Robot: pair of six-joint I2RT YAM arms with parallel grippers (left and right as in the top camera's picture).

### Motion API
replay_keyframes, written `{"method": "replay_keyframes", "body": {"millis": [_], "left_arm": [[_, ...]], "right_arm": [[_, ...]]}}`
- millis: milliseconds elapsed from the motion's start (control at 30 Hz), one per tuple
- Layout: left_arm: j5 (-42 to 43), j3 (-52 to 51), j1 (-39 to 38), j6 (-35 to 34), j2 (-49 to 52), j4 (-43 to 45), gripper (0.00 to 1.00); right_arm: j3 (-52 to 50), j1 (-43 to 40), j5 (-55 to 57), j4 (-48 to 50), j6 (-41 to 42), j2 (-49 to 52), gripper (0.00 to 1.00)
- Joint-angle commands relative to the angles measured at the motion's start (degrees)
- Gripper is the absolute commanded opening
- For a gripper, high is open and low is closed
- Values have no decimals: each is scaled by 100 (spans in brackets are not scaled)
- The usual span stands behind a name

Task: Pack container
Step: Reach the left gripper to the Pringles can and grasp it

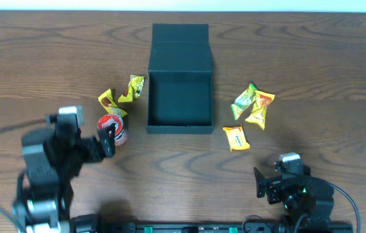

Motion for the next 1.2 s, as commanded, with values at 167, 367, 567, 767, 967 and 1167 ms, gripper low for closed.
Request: {"method": "replay_keyframes", "body": {"millis": [167,367,567,767,967,1167], "left_arm": [[-144,1537,-424,973,2358,-964,95],[-529,1659,-809,986,3294,-868,95],[-525,1659,-787,984,3637,-824,95],[-533,1652,-798,990,3663,-841,95],[-990,1652,-798,975,3663,-979,95],[-1049,1641,-800,962,3692,-986,95]], "right_arm": [[-52,22,-37,-15,-44,-33,99],[-52,22,-37,-15,-44,-33,99],[-52,22,-37,-15,-44,-33,99],[-52,22,-37,-15,-44,-33,99],[-52,22,-37,-15,-44,-33,99],[-52,22,-37,-15,-44,-33,99]]}}
